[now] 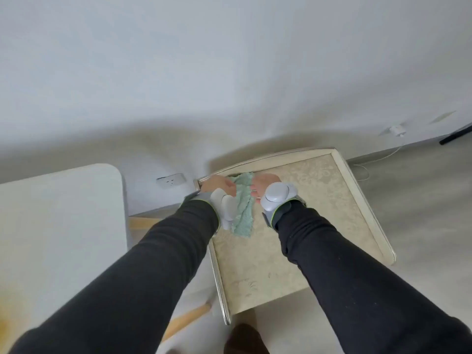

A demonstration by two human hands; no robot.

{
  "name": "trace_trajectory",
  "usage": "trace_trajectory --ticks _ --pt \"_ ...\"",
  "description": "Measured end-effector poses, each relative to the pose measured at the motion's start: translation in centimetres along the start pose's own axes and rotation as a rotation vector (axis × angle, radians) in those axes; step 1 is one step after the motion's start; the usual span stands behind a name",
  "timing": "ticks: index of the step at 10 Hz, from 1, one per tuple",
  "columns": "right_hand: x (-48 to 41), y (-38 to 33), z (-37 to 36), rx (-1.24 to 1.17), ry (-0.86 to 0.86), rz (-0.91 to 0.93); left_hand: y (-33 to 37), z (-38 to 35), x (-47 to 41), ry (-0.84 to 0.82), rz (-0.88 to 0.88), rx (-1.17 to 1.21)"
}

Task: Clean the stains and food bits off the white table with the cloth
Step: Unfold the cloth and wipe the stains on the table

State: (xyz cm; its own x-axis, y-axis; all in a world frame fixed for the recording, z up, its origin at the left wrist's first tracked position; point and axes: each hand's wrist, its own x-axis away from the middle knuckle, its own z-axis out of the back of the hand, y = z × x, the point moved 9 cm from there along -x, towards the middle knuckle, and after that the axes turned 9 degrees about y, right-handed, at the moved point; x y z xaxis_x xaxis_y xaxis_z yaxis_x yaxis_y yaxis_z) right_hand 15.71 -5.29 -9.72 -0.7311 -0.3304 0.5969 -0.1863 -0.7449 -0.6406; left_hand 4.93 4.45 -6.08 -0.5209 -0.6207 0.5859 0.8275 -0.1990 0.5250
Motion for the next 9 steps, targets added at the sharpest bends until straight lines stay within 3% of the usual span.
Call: trace_trajectory --ticks 2,4,5,7,8,9 --pt "-4.5 4.3 -1.7 0.092 0.008 -0.082 -2.5 -5.0 -5.2 -0.037 0.115 0.058" --pt "-6.4 8.5 -3.2 -0.03 -0.009 -0.219 -3.7 -6.7 -6.6 0.006 0.124 -0.105" --pt "-5.0 7.3 -3.9 0.014 -0.073 -0.197 -4.1 -7.5 -6.8 0.007 0.137 -0.076" --pt "-2.6 5.8 -4.9 0.139 -0.17 -0.113 -5.1 -8.5 -5.6 0.01 0.327 0.297" --pt "-1.1 4.7 -4.6 0.204 -0.167 -0.018 -5.9 -8.7 -5.0 0.006 0.368 0.356" --pt "0.4 4.5 -4.2 0.072 -0.089 -0.032 -5.5 -7.6 -2.9 -0.013 0.408 0.355"
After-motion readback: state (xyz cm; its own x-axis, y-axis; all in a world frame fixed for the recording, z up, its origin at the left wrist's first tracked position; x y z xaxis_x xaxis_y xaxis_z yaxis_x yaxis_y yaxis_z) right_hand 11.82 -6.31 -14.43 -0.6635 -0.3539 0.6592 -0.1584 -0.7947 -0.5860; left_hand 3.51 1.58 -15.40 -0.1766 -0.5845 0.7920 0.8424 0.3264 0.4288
